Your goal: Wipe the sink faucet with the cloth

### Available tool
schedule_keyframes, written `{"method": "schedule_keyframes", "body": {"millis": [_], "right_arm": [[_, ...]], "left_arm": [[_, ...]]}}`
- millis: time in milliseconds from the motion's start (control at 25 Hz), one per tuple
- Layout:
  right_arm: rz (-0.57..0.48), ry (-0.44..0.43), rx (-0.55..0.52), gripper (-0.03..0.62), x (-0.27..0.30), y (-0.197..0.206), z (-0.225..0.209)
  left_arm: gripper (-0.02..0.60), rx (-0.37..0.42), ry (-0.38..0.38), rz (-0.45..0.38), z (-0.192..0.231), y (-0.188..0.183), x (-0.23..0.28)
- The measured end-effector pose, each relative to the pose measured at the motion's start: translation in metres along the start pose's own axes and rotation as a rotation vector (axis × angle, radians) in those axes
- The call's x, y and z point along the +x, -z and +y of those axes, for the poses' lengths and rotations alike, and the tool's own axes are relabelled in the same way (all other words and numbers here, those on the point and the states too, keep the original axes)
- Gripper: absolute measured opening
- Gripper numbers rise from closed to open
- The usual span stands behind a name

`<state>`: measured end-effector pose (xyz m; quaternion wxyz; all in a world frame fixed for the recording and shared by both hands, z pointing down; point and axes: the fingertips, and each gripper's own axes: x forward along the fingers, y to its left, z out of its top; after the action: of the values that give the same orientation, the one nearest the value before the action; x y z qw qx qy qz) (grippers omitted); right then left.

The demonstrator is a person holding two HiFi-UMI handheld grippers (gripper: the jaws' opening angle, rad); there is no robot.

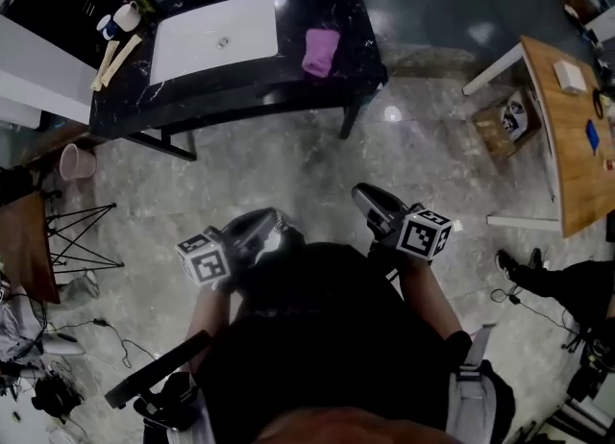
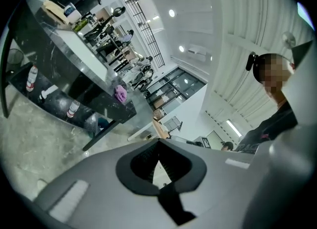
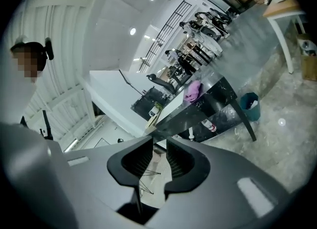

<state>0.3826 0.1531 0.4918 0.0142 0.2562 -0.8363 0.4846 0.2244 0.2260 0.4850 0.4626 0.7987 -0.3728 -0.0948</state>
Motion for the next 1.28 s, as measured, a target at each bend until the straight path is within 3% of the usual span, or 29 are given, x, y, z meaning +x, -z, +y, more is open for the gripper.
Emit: {"method": "schedule_keyframes", "body": {"millis": [200,480,680,920,1120,1280], "right_arm": [[-0.013,0.146,0.004,0.126,0.078,-0.047,-0.031],[0.024,0.358,-0.011,0.155,0.169,-0.142,-0.104],[0.131,0.515,-0.060,0.189,0.222,-0.196,-0.157],[0.299,0.636,-0.056,0.230,0.275,-0.208,-0.203],[0.461,0.647,-0.185,0.179,0.298,-0.203,-0.209],[0.528,0.547,-0.300,0.098,0.308,-0.200,-0.193]], "left_arm": [[-0.008,0.027,0.003,0.006,0.046,-0.065,-0.022],[-0.008,-0.031,-0.050,-0.041,0.103,-0.099,-0.062],[-0.008,-0.076,-0.079,-0.088,0.118,-0.111,-0.068],[-0.008,-0.063,-0.162,-0.233,0.135,-0.158,-0.077],[-0.008,-0.024,-0.205,-0.284,0.142,-0.186,-0.067],[-0.008,-0.043,-0.221,-0.311,0.155,-0.198,-0.061]]}}
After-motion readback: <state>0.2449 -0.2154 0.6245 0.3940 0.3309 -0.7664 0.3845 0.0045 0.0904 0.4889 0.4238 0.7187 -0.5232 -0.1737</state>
